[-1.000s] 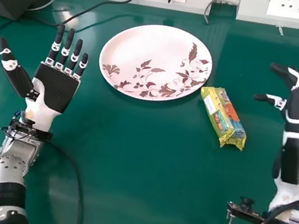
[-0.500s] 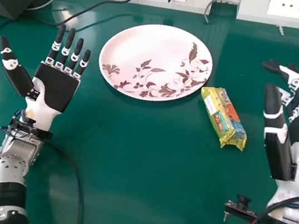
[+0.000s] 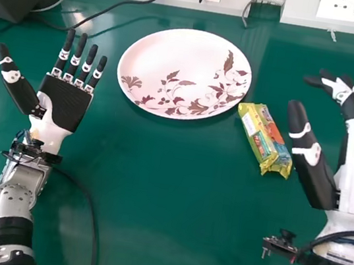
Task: Pick up biscuit and place it in the plate
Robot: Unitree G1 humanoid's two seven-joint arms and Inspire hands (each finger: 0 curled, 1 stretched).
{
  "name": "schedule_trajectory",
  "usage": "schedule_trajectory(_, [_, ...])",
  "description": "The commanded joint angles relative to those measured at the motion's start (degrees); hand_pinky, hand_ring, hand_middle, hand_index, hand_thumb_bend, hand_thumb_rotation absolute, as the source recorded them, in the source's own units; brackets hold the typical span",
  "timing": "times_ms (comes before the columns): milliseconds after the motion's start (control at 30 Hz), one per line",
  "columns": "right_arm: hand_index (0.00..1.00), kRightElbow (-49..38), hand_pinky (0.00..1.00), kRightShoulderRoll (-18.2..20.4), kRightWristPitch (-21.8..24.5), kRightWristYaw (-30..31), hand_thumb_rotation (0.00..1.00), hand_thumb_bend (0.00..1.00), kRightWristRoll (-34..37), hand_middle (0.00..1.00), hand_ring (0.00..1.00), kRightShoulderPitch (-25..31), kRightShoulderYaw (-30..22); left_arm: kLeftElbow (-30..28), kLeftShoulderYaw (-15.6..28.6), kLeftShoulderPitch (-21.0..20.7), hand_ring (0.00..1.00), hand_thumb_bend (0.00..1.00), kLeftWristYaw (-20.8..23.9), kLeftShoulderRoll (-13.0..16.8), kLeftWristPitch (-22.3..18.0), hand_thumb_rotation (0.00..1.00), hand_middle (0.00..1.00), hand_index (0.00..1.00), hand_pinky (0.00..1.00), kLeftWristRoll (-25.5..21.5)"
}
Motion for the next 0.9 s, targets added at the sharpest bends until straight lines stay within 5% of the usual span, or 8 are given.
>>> schedule_trajectory(0, [0.73, -1.15, 0.95, -0.45, 0.98, 0.41, 0.69, 0.99, -2.39, 0.88, 0.92, 0.37, 0.49, 2.84, -0.69, 3.54, 0.82, 1.00, -0.14, -2.03, -0.03, 0.69, 0.90, 0.93, 0.76, 1.22])
schedule_trajectory(400, [0.88, -2.83, 0.97, -0.78, 4.60, 2.34, 0.74, 1.00, -11.10, 0.95, 0.98, -0.70, 2.11, 2.86, -0.71, 3.53, 0.86, 1.00, -0.72, -2.54, -1.47, 0.69, 0.92, 0.95, 0.69, 2.07])
schedule_trajectory(867, [1.00, -5.36, 1.00, 1.07, 9.72, 6.11, 0.73, 1.00, -28.07, 1.00, 1.00, -1.63, 5.55, 4.23, -0.51, 2.66, 0.90, 1.00, -2.42, -2.62, -1.71, 0.70, 0.93, 0.98, 0.94, 2.09])
